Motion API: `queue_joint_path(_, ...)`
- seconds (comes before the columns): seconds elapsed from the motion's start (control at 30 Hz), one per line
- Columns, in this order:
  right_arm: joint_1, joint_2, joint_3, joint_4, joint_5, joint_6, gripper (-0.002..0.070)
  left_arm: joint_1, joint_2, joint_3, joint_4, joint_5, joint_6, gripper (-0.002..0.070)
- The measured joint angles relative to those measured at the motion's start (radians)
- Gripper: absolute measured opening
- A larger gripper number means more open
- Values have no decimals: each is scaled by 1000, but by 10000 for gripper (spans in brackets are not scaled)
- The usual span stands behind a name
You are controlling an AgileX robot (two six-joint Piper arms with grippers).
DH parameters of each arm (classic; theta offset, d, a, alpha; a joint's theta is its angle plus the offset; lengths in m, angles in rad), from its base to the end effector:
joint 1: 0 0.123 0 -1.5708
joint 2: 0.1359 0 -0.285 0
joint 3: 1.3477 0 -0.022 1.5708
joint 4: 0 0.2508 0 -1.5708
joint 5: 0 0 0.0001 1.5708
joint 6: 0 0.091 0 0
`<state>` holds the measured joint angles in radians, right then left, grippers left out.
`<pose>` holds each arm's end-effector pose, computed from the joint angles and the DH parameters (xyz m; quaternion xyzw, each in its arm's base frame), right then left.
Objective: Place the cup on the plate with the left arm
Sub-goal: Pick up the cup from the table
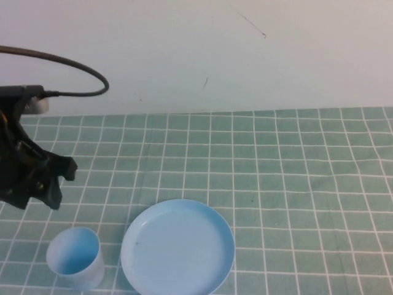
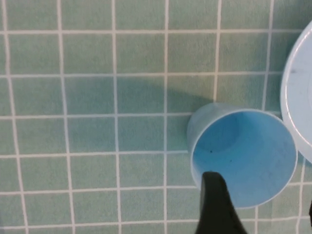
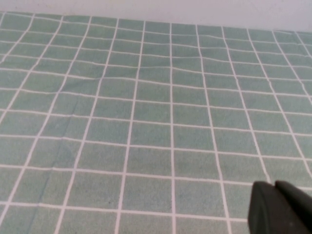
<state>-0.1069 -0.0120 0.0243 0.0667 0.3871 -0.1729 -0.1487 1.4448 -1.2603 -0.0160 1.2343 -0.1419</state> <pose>0.0521 -0.0033 0.1710 -0.0091 0.8081 -0.0540 0.5865 0.2728 -0.0423 0.3171 0.0017 0.9928 -0.0250 0.1169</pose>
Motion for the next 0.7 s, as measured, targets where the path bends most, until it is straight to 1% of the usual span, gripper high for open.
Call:
queue_joint_path(0.07, 0, 0, 0, 0, 0, 0, -2, 0, 13, 34, -11, -5, 20, 372)
queue_joint_path(0.2, 0, 0, 0, 0, 0, 0, -2, 0, 20, 146, 10, -27, 25, 377)
queue_joint_path(0.37, 0, 0, 0, 0, 0, 0, -2, 0, 20, 266, 8, -145, 25, 379)
queue_joint_path(0.5, 0, 0, 0, 0, 0, 0, -2, 0, 20, 317, -4, -236, 25, 379)
queue_joint_path(0.7, 0, 0, 0, 0, 0, 0, -2, 0, 37, 325, -4, -324, 25, 379)
